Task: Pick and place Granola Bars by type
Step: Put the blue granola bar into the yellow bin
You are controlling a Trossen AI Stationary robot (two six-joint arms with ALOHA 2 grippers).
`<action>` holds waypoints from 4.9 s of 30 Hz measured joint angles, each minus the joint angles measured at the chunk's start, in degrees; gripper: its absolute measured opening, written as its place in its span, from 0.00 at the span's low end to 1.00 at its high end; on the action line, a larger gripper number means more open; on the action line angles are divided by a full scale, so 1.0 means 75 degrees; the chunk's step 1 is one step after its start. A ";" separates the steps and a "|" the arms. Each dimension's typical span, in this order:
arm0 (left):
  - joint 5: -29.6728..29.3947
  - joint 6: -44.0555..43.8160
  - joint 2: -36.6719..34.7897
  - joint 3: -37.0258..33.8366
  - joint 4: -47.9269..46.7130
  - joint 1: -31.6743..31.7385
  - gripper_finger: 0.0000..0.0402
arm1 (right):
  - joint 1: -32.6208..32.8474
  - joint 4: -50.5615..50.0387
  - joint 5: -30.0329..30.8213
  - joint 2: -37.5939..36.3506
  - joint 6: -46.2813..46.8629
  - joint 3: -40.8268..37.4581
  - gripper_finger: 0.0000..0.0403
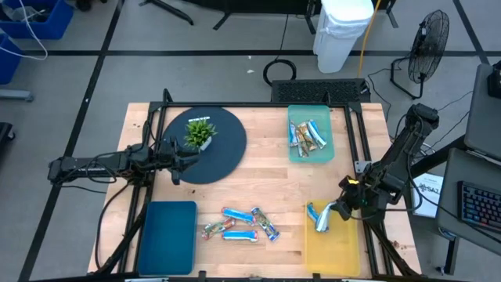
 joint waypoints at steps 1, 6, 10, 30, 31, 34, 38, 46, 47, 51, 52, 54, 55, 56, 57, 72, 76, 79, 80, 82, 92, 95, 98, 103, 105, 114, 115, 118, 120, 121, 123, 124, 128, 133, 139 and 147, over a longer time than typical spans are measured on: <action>0.0000 -0.0002 0.0002 0.0000 -0.0001 0.0000 0.33 | 0.0000 0.0146 0.0336 0.0000 -0.0253 0.0000 0.42; 0.0000 -0.0002 0.0003 0.0000 -0.0001 0.0000 0.33 | -0.0001 0.1111 0.1557 0.0000 -0.1909 0.0000 0.45; 0.0000 -0.0002 0.0000 0.0000 -0.0001 -0.0003 0.33 | -0.0006 0.2323 0.2162 0.0004 -0.3206 -0.0352 0.45; 0.0000 -0.0002 0.0000 0.0000 0.0007 -0.0002 0.33 | -0.0670 0.8545 0.1190 0.0004 -0.7162 -0.2782 0.26; 0.0000 -0.0002 0.0000 0.0000 0.0004 0.0000 0.33 | -0.0728 0.8567 0.1240 -0.0004 -0.7571 -0.2640 0.23; 0.0000 0.0000 0.0000 0.0000 0.0006 -0.0002 0.33 | -0.0979 0.8445 0.1625 0.0017 -0.9008 -0.2197 0.16; 0.0000 -0.0002 0.0000 0.0000 0.0002 -0.0003 0.33 | -0.1576 0.8673 0.1581 0.0160 -1.0873 -0.1516 0.08; 0.0000 -0.0001 0.0000 0.0000 -0.0001 -0.0003 0.33 | -0.3098 0.8572 0.0364 0.1895 -1.3080 -0.0265 0.00; 0.0000 -0.0002 0.0003 0.0000 -0.0004 0.0000 0.33 | -0.3310 0.8569 0.0175 0.2220 -1.3254 -0.0069 0.00; 0.0000 -0.0002 0.0003 0.0000 -0.0001 0.0000 0.33 | -0.4101 0.8628 -0.1241 0.3589 -1.3606 0.0859 0.00; 0.0000 -0.0002 0.0000 0.0000 0.0001 0.0000 0.33 | -0.4271 0.8627 -0.1622 0.3974 -1.3616 0.1112 0.00; 0.0000 -0.0002 0.0002 0.0000 -0.0001 -0.0001 0.33 | -0.4562 0.8577 -0.2405 0.4723 -1.3612 0.1553 0.00; 0.0000 -0.0002 0.0001 0.0000 0.0000 -0.0002 0.33 | -0.4681 0.8483 -0.2762 0.5089 -1.3590 0.1781 0.00; 0.0000 -0.0002 0.0000 0.0000 0.0001 -0.0001 0.33 | -0.4802 0.8332 -0.3111 0.5440 -1.3542 0.2019 0.00; 0.0000 -0.0002 0.0000 0.0000 -0.0001 -0.0002 0.33 | -0.4905 0.8126 -0.3419 0.5772 -1.3482 0.2248 0.00; 0.0000 0.0000 0.0003 0.0000 0.0001 -0.0001 0.33 | -0.5319 0.5491 -0.5551 0.8430 -1.2814 0.4597 0.00; 0.0000 -0.0002 0.0003 0.0000 -0.0001 0.0000 0.33 | -0.5433 0.4536 -0.4798 0.8394 -1.2401 0.4625 0.00; 0.0000 -0.0002 0.0000 0.0000 -0.0001 0.0000 0.33 | -0.5509 0.4086 -0.4216 0.8383 -1.2135 0.4639 0.00; 0.0000 -0.0002 0.0002 0.0000 0.0000 -0.0001 0.33 | -0.5528 0.3997 -0.4045 0.8381 -1.2096 0.4639 0.00; 0.0000 -0.0002 0.0001 0.0000 -0.0001 0.0000 0.33 | -0.5549 0.3907 -0.3763 0.8380 -1.2068 0.4639 0.00; 0.0000 -0.0002 0.0001 0.0001 0.0040 -0.0002 0.33 | -0.5604 0.2551 -0.1171 0.8042 -1.1456 0.4592 0.00; 0.0003 -0.0002 0.0003 0.0003 0.0011 -0.0002 0.33 | -0.5604 0.2391 -0.0118 0.7921 -1.1349 0.4569 0.00; 0.0000 -0.0002 0.0000 0.0003 0.0008 -0.0003 0.33 | -0.5598 0.2419 0.0760 0.7766 -1.1372 0.4584 0.00; 0.0003 -0.0002 0.0003 0.0003 0.0002 -0.0003 0.33 | -0.5601 0.2589 0.0664 0.7623 -1.1814 0.4584 0.01; 0.0000 -0.0001 0.0001 0.0003 -0.0001 -0.0001 0.33 | -0.5612 0.2668 0.0214 0.7593 -1.2097 0.4589 0.04; 0.0003 -0.0002 0.0003 0.0003 0.0046 0.0000 0.33 | -0.5648 0.2588 -0.1961 0.7495 -1.1799 0.4593 0.38; 0.0003 -0.0002 0.0000 0.0003 0.0046 0.0000 0.33 | -0.5648 0.2553 -0.2083 0.7495 -1.1732 0.4593 0.42; 0.0003 -0.0002 0.0002 0.0003 0.0049 -0.0002 0.33 | -0.5645 0.2302 -0.2182 0.7495 -1.1701 0.4596 0.51; 0.0003 -0.0002 0.0001 0.0003 0.0049 -0.0002 0.33 | -0.5648 0.2111 -0.2053 0.7498 -1.1686 0.4593 0.55; 0.0003 -0.0002 0.0002 0.0003 0.0049 -0.0001 0.33 | -0.5648 0.2105 -0.1951 0.7498 -1.1608 0.4593 0.56; 0.0003 -0.0002 0.0000 0.0003 0.0049 -0.0003 0.33 | -0.5648 0.2124 -0.1760 0.7497 -1.1517 0.4578 0.58; 0.0003 -0.0002 0.0002 0.0003 0.0049 -0.0003 0.33 | -0.5651 0.2190 -0.1752 0.7495 -1.1502 0.4518 0.58; 0.0003 -0.0002 0.0002 0.0003 0.0052 0.0000 0.33 | -0.5651 0.2693 -0.1797 0.7495 -1.1464 0.4134 0.58; 0.0003 -0.0002 0.0003 0.0003 0.0055 0.0000 0.33 | -0.5651 0.3035 -0.1755 0.7481 -1.1249 0.3756 0.55; 0.0002 -0.0002 0.0002 0.0003 0.0055 -0.0002 0.33 | -0.5651 0.3085 -0.1724 0.7478 -1.0963 0.3663 0.48; 0.0000 -0.0002 0.0000 0.0003 0.0055 0.0000 0.33 | -0.5654 0.3325 -0.1762 0.7481 -1.1045 0.3649 0.17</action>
